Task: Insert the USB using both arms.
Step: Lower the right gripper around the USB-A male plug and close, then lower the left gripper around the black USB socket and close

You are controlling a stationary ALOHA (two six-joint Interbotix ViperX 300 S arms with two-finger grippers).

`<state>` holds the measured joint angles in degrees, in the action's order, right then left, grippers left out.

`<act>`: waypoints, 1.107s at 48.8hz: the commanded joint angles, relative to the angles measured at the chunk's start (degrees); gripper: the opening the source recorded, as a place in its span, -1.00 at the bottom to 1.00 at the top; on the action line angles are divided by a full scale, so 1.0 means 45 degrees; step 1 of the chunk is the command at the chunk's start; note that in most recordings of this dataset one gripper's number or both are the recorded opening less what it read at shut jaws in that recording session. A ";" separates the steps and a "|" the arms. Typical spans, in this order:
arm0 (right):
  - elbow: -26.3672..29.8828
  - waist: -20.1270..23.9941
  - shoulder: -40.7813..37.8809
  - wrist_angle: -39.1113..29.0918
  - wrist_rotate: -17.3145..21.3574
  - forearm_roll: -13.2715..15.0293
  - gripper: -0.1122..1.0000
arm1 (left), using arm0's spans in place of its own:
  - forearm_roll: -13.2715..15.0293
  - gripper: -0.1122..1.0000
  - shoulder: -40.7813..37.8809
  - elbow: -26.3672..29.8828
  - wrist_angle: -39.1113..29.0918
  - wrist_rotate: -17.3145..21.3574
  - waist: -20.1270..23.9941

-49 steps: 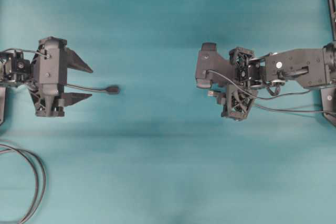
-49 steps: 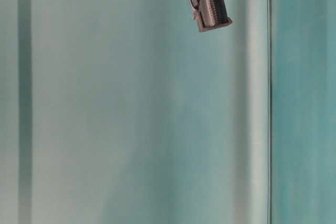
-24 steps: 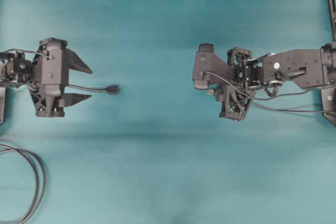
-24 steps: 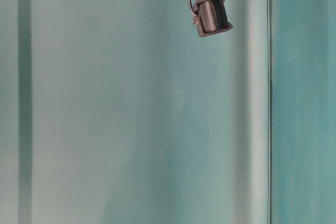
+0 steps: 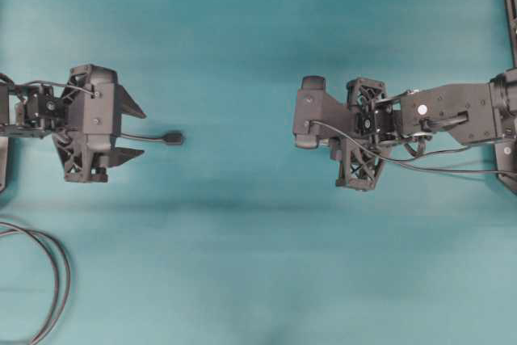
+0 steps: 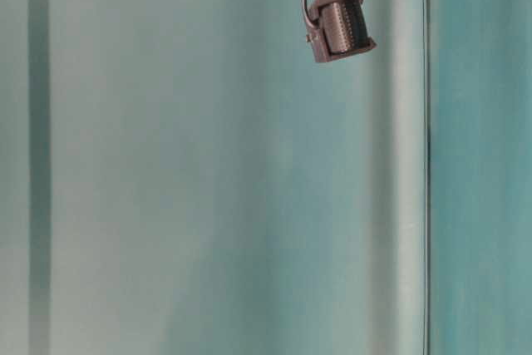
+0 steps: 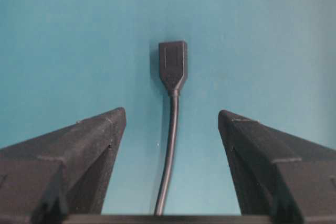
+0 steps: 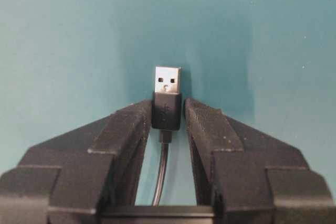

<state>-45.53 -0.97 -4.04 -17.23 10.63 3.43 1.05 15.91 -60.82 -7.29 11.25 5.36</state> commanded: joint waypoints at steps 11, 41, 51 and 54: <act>0.0059 0.0332 -0.0781 0.0176 0.0117 -0.0039 -0.26 | -0.0039 0.68 -0.0430 0.0430 0.0449 0.0176 0.0410; 0.0078 0.0332 -0.0430 -0.0273 0.0098 -0.0039 -0.28 | 0.0039 0.68 -0.2246 0.1191 0.1270 0.0020 0.0215; 0.0020 0.0332 -0.0430 -0.0273 0.0098 -0.0039 -0.28 | 0.0039 0.67 -0.2852 0.1289 0.1309 0.0020 0.0195; 0.0020 0.0332 -0.0410 -0.0273 0.0078 -0.0039 -0.28 | 0.0039 0.67 -0.2969 0.1328 0.1348 0.0020 0.0195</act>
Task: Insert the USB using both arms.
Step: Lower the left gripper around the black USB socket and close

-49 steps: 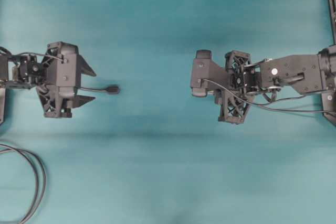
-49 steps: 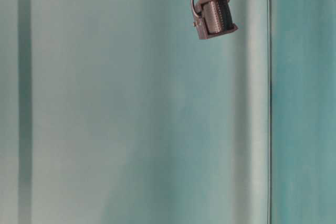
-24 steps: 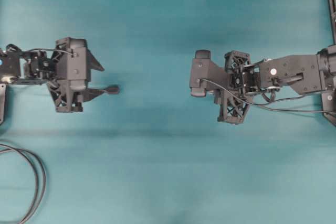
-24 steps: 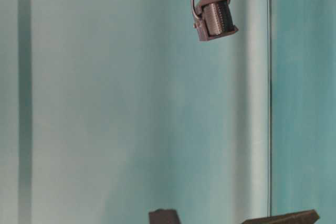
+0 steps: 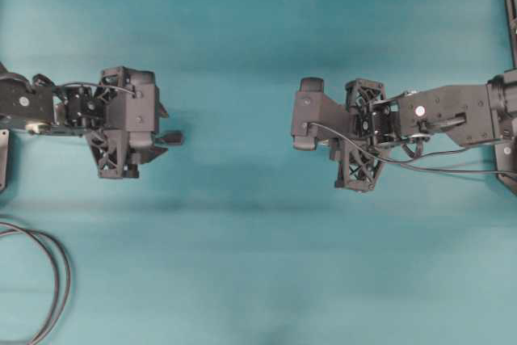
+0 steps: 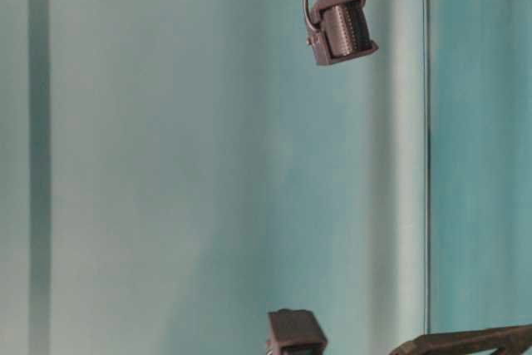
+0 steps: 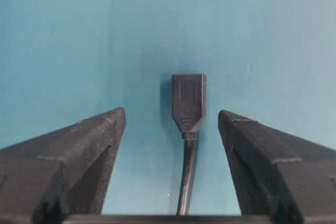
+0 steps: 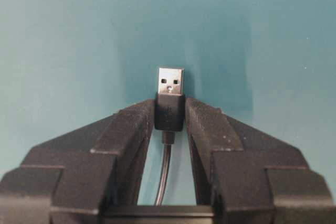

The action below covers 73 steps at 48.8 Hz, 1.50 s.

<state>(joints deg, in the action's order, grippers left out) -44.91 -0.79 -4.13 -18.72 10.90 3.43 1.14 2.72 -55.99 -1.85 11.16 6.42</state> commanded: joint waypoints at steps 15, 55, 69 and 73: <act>-0.0117 0.0293 -0.0410 0.0059 0.0020 -0.0039 -0.28 | 0.0020 0.67 -0.0430 0.0527 0.0215 0.0020 -0.0078; -0.0039 0.0313 -0.0293 0.0059 0.0020 -0.0039 -0.31 | 0.0000 0.20 -0.1094 0.0430 0.0293 -0.0059 -0.0488; -0.0137 0.0313 0.0391 -0.0020 0.0000 -0.0039 -0.33 | 0.0000 -0.40 -0.1094 0.0391 0.0176 0.0117 -0.0488; -0.0098 0.0313 0.0625 -0.0176 0.0000 -0.0039 -0.40 | 0.0000 -0.40 -0.1094 0.0469 0.0156 0.0117 -0.0488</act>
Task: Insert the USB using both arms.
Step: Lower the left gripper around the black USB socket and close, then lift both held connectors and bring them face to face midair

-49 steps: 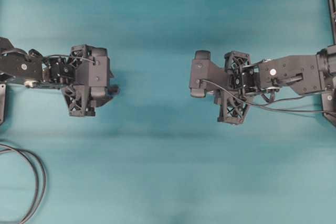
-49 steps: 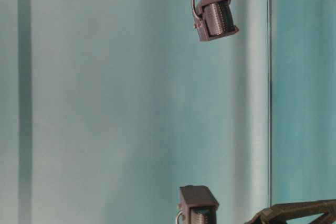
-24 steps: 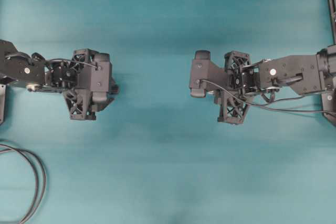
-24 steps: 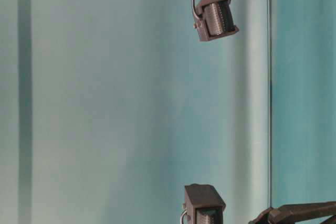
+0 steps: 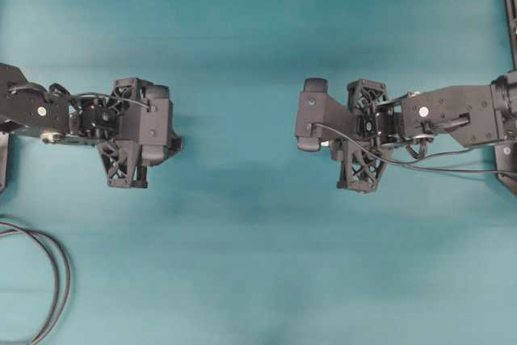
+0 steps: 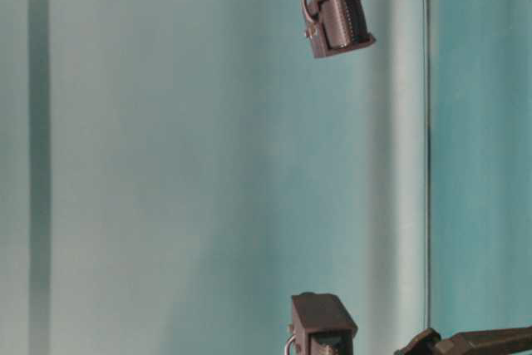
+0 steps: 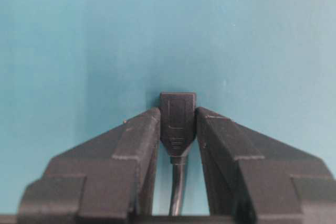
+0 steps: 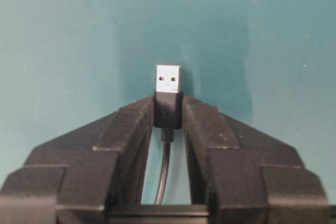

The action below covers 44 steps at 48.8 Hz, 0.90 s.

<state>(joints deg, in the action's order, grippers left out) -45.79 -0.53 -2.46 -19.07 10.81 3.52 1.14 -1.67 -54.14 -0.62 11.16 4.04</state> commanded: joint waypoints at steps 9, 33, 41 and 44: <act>0.0156 0.0254 0.0527 -0.0410 0.0000 -0.0059 -0.43 | 0.0020 -0.40 0.0078 0.0430 -0.0742 0.0059 0.0020; 0.0664 0.0254 0.1406 -0.1133 -0.0078 0.0254 -0.43 | 0.0273 -0.40 0.1465 0.2227 -0.5371 -0.0723 -0.0117; 0.0820 0.0254 0.2090 -0.1484 -0.0273 0.0254 -0.43 | 0.1152 -0.40 0.2305 0.2461 -0.5449 -0.0820 -0.0059; 0.0820 0.0254 0.2402 -0.1504 -0.0352 0.0273 -0.43 | 0.1660 -0.40 0.2695 0.2441 -0.5547 -0.0820 0.0078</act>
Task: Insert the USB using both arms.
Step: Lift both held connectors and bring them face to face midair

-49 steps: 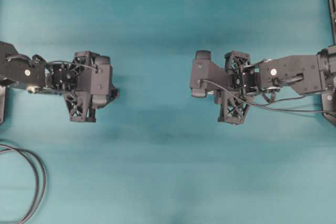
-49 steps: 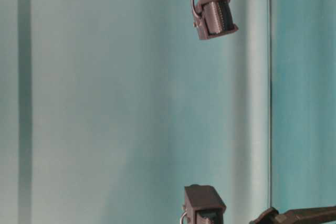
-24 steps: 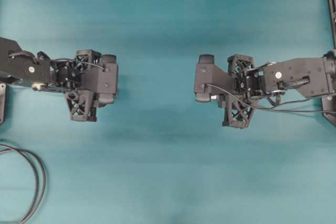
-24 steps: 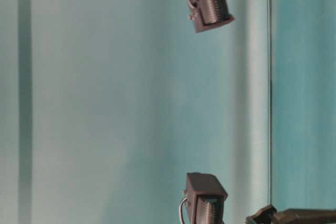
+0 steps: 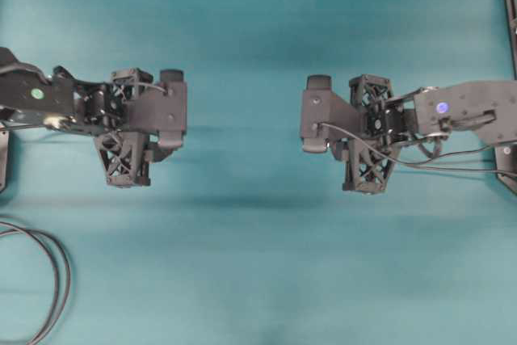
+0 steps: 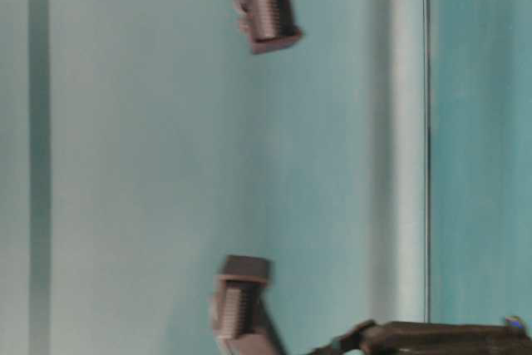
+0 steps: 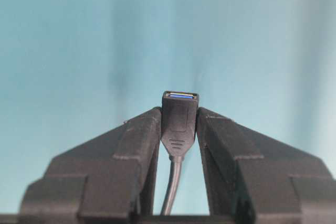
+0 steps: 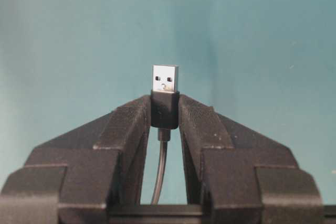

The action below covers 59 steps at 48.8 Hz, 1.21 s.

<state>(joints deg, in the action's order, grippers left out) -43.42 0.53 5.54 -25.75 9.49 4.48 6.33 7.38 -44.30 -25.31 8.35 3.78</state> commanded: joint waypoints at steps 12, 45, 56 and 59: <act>0.0156 0.0000 0.1641 -0.0312 -0.0332 0.0059 -0.43 | 0.2852 -0.40 0.1621 0.0566 -0.2344 0.0059 0.1309; 0.0645 0.1172 0.2402 -0.2324 0.0254 0.6191 -0.43 | 1.2129 -0.40 0.0371 0.1387 -0.7168 0.6914 0.5117; 0.0801 0.2813 0.2383 -0.5039 0.3223 1.1113 -0.43 | 1.3652 -0.40 -0.0977 0.1680 -0.9102 0.7734 0.5801; 0.0684 0.3418 0.2344 -0.5898 0.4277 1.2637 -0.43 | 1.4102 -0.40 -0.1270 0.1816 -0.9609 0.7910 0.6055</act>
<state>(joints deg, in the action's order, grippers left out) -41.31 13.01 15.29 -48.08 24.79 53.35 67.24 2.46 -37.79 -65.92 42.36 29.53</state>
